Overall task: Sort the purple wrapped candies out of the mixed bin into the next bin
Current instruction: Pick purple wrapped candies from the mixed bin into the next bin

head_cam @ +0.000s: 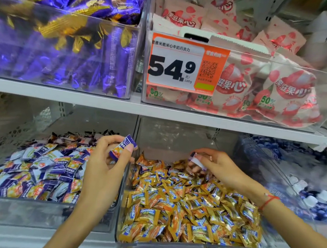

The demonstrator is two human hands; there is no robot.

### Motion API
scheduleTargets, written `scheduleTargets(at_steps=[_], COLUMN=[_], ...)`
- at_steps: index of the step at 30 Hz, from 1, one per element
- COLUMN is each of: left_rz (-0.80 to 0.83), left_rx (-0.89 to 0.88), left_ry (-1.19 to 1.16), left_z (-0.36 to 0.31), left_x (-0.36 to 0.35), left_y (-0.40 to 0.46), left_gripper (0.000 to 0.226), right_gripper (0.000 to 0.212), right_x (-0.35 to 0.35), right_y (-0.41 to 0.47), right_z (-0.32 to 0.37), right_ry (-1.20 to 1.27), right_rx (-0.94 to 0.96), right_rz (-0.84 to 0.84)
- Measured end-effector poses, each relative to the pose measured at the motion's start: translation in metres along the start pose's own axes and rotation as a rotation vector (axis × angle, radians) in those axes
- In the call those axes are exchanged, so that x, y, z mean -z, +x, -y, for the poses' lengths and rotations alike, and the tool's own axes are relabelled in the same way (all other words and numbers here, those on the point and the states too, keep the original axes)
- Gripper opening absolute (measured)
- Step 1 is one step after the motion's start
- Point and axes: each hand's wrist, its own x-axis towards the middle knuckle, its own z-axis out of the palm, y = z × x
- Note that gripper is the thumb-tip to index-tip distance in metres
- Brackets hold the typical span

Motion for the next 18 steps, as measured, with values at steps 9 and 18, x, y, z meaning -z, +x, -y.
scheduleTargets(at_steps=[9,18], left_rz=[-0.013,0.036], left_rx=[-0.001,0.009], left_ry=[0.009,0.018], left_z=[0.000,0.000], left_x=[-0.003,0.005], left_y=[0.000,-0.003], left_gripper=[0.009,0.012], right_gripper=[0.033,0.025], right_x=[-0.018,-0.011], right_y=[0.015,0.010], right_z=[0.015,0.010], right_ry=[-0.737,-0.933], right_rx=[0.058,0.016], right_rz=[0.231,0.195])
